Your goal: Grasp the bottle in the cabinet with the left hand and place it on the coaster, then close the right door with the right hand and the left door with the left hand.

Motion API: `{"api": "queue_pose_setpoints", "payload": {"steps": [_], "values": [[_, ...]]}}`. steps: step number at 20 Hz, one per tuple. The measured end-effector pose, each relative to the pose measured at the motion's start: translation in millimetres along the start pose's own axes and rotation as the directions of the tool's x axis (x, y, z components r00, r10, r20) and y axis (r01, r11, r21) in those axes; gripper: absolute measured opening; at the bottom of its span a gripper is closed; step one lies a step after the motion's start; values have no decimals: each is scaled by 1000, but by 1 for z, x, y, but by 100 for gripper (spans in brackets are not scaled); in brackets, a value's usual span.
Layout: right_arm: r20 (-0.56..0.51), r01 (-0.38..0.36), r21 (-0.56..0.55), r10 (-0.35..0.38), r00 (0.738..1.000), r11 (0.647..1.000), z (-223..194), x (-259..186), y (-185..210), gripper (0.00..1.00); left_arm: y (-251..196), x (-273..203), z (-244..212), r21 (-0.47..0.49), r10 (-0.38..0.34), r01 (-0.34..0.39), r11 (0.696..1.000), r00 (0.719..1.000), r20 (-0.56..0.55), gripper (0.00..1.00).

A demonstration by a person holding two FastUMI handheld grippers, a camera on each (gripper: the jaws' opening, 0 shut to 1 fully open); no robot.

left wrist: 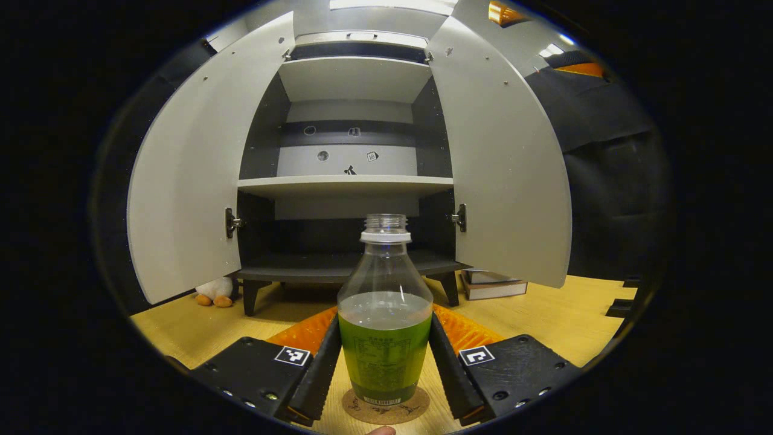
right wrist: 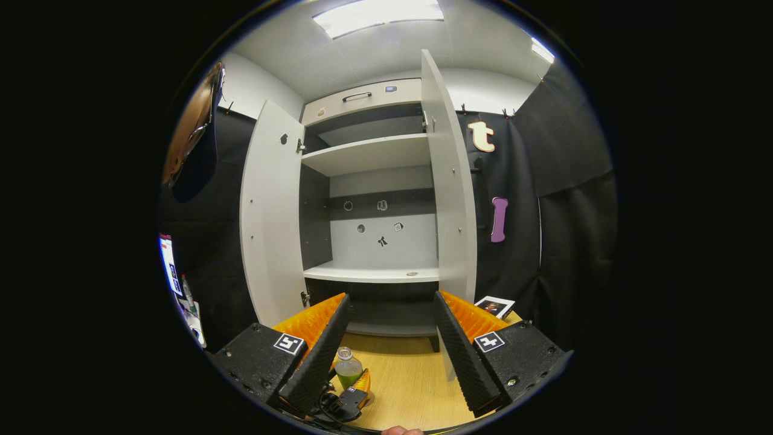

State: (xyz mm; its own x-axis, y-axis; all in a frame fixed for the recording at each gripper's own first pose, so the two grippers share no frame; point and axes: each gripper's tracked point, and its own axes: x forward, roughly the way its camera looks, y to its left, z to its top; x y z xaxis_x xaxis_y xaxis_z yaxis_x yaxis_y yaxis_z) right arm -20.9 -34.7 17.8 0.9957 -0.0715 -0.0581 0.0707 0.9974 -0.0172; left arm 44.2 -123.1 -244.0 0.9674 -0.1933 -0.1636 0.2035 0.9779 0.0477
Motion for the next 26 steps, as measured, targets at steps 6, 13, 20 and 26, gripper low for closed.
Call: {"api": "queue_pose_setpoints", "payload": {"steps": [6,13,20,26], "values": [[-16,-6,-22,6,1000,1000,-1,0,2,84,3,-2,-12,-33,36,-37,999,999,-32,75],[-33,-10,-38,9,999,999,-3,3,3,84,4,-5,-11,-40,52,-53,998,998,-22,74],[-36,-16,-47,15,999,999,-4,5,6,84,0,-5,-4,-52,40,-41,998,999,-25,88],[-29,-27,-39,26,999,999,-4,8,9,84,8,-9,41,-77,29,-25,997,998,47,95]]}}
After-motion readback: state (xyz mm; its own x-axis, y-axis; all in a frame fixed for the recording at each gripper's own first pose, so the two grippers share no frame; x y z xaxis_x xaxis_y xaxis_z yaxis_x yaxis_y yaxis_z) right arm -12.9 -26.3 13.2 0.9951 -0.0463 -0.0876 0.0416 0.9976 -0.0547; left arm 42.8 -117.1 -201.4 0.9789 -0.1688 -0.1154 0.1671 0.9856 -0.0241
